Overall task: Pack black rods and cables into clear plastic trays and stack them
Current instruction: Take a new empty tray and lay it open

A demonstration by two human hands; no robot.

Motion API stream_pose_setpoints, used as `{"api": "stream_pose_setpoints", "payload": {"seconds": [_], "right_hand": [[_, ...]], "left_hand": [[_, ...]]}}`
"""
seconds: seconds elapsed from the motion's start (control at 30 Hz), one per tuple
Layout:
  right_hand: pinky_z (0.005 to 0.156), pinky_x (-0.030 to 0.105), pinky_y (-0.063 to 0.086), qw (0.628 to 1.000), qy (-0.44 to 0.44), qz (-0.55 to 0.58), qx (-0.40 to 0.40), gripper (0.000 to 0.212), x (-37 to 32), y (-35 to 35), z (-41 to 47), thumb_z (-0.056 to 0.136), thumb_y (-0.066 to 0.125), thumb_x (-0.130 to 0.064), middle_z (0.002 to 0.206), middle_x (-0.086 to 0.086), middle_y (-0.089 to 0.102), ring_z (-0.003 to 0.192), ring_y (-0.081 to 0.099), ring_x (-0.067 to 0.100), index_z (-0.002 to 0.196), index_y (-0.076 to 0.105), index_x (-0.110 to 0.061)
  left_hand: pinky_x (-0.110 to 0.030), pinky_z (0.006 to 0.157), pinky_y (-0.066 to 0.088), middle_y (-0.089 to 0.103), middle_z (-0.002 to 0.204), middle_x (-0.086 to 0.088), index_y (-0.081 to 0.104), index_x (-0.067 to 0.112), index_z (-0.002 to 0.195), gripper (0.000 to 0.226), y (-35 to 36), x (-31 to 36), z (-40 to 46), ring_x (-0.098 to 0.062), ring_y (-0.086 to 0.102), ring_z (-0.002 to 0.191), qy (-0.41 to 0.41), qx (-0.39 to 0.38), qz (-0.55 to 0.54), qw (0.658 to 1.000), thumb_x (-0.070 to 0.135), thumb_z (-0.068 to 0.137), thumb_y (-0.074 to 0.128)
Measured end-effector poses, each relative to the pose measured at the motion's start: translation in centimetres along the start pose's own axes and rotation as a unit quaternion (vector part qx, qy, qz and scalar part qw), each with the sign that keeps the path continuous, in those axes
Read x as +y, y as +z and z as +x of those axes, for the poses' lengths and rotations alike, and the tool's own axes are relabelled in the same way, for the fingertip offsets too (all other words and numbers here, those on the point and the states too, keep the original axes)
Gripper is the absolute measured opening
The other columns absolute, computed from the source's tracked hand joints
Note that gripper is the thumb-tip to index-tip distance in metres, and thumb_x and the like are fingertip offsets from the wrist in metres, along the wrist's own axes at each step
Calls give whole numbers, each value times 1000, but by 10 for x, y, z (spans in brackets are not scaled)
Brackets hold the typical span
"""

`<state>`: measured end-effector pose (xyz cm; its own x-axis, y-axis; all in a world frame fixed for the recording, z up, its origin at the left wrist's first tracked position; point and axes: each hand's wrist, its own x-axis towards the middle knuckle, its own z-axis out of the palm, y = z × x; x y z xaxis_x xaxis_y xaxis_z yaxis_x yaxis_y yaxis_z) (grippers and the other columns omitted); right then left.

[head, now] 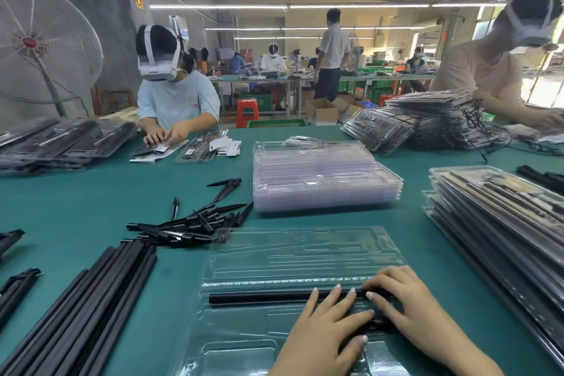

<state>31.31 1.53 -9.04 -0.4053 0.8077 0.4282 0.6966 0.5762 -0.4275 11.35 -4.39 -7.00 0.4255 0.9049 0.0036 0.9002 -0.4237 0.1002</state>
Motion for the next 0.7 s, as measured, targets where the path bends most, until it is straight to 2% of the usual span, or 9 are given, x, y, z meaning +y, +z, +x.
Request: {"api": "stream_pose_setpoints", "payload": {"seconds": [0.07,0.13,0.2,0.27,0.37,0.43,0.53,0.63,0.7], "right_hand": [[90,33,43,1000,0,-2,-1,10,0,0,1,88,66,-30,97,-25,55,102,46,0,98,68,-30],[89,33,43,1000,-2,-4,-3,10,0,-1,1,88,67,-29,97,-25,55,101,46,0,98,69,-30],[89,32,43,1000,-3,0,-1,11,0,0,0,87,67,-28,97,-25,55,102,46,-1,98,68,-31],[88,29,41,1000,-6,2,2,12,1,0,0,86,69,-26,96,-26,55,102,45,-1,97,69,-31],[86,26,38,1000,-8,-3,9,15,3,2,0,84,71,-23,95,-26,56,100,44,-2,96,70,-31],[83,25,38,1000,-12,-14,17,18,2,1,1,80,75,-19,93,-25,57,96,44,-2,93,71,-30],[79,18,38,999,-21,-33,28,23,3,2,2,72,80,-13,87,-22,59,88,45,-2,86,72,-29],[80,12,36,996,-59,-20,67,2,3,3,5,86,67,-36,85,-26,56,84,45,-3,84,68,-35],[79,13,37,996,-57,-7,73,45,1,1,7,90,38,-65,84,-25,58,83,46,-2,83,70,-33]], "left_hand": [[-46,117,4,28,152,20,39,54,136,50,9,-3,2,-2,17,144,33,8,-72,997,52,90,20],[-44,105,-28,6,159,16,26,46,146,60,17,-2,8,-5,-8,146,53,7,-99,994,54,87,16],[-47,105,-27,7,159,15,27,46,146,59,12,-2,7,-5,-8,146,42,37,-117,992,53,88,17],[-49,116,6,29,152,19,39,55,136,49,16,-6,5,-2,18,143,60,43,-51,996,53,90,21],[-17,93,46,53,121,39,47,73,110,37,13,-3,2,13,51,116,-15,25,7,1000,65,83,23],[-17,101,41,52,127,35,47,70,115,39,3,-5,-3,11,47,122,-19,-41,-87,995,59,87,23],[-34,115,-12,19,158,9,35,42,144,44,12,-3,3,-8,6,147,80,56,-74,992,40,100,31],[-35,114,-15,10,161,4,31,35,147,49,14,-4,7,-13,-3,148,61,51,-115,990,42,99,28],[-36,116,-14,11,161,2,34,32,147,46,14,-3,7,-15,-1,148,49,49,-149,986,36,102,35]]}}
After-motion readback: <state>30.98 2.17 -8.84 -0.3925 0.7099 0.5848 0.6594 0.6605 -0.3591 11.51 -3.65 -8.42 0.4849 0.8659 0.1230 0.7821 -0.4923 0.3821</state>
